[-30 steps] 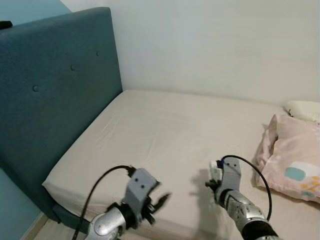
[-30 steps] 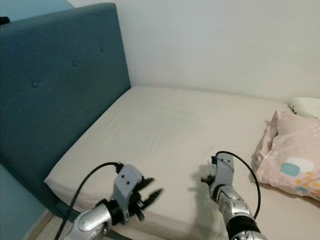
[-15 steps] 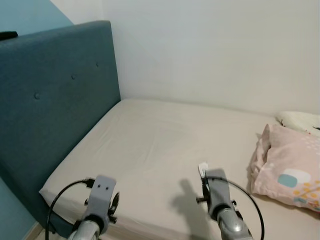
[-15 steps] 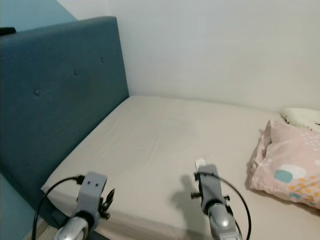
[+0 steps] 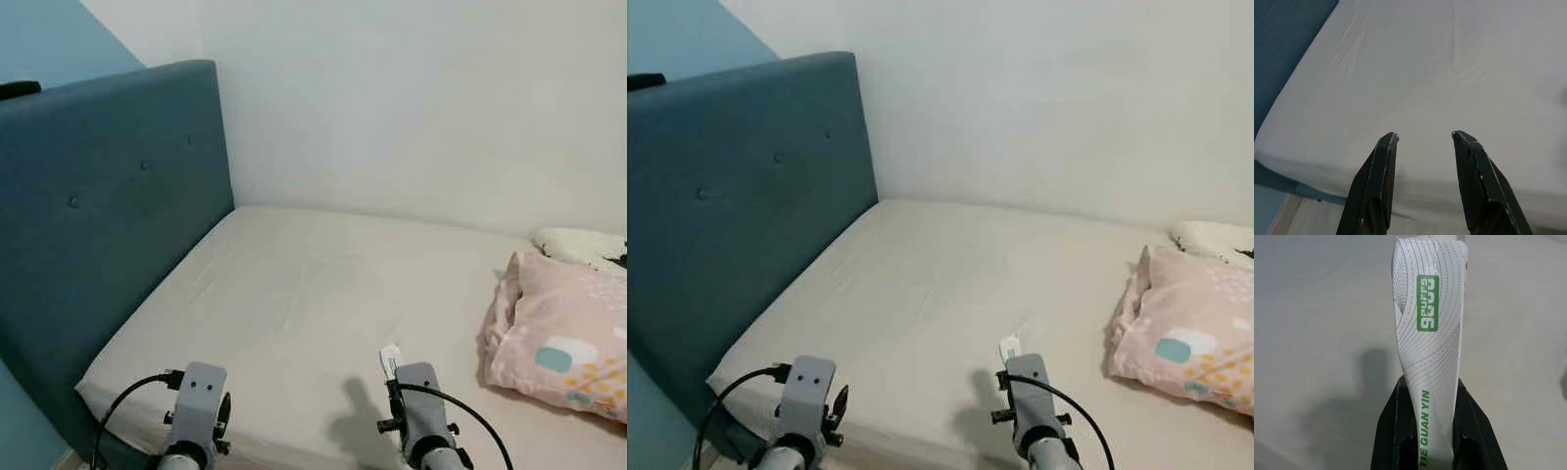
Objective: Clean up the room
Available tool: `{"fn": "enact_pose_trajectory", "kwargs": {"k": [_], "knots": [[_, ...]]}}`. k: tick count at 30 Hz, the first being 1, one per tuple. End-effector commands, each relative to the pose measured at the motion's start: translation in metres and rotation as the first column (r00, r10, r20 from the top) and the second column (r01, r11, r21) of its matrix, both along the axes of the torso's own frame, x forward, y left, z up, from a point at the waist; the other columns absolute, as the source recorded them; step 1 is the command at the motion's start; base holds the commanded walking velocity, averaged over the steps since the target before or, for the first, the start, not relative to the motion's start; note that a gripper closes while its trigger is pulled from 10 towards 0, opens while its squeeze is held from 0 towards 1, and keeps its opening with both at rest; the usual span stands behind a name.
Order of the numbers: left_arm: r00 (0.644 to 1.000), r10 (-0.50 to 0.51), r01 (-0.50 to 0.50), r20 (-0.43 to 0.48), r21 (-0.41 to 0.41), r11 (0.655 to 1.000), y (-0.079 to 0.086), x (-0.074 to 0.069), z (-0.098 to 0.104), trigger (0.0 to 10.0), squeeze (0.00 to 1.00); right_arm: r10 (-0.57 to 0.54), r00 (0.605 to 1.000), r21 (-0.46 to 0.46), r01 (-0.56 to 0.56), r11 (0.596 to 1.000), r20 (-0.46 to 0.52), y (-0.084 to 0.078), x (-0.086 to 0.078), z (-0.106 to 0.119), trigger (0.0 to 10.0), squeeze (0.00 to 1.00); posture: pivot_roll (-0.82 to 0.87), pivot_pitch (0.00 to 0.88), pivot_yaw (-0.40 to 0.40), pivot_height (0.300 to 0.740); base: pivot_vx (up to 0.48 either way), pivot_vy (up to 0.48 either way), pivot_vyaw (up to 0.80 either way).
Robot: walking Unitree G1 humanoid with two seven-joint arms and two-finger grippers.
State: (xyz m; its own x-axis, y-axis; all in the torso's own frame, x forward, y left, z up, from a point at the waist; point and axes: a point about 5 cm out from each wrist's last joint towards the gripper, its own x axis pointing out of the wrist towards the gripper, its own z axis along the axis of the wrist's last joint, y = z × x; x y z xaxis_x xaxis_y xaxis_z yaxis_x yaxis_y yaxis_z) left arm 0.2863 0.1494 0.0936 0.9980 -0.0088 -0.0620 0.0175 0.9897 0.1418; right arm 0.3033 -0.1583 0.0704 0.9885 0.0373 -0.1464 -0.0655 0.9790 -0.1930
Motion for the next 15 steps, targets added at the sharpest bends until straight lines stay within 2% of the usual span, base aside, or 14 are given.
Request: {"fn": "enact_pose_trajectory", "kwargs": {"k": [1, 15], "knots": [[1.000, -0.010, 0.010, -0.005, -0.008, 1.000, -0.0029, -0.0017, -0.0033, 10.0, 0.00, 0.008, 1.000, -0.001, -0.008, 1.000, 0.010, 0.0025, -0.0027, 0.0014, 10.0, 0.00, 0.01, 0.132, -0.024, 0.665, 0.000, 0.000, 0.00], [1.000, -0.004, 0.003, -0.006, -0.017, 1.000, -0.0015, -0.0005, -0.0047, 10.0, 0.00, 0.024, 1.000, -0.010, -0.024, 1.000, 0.019, 0.0035, -0.0011, 0.0042, 10.0, 0.00, 0.01, 0.114, -0.031, 0.720, 0.000, 0.000, 0.00]]}}
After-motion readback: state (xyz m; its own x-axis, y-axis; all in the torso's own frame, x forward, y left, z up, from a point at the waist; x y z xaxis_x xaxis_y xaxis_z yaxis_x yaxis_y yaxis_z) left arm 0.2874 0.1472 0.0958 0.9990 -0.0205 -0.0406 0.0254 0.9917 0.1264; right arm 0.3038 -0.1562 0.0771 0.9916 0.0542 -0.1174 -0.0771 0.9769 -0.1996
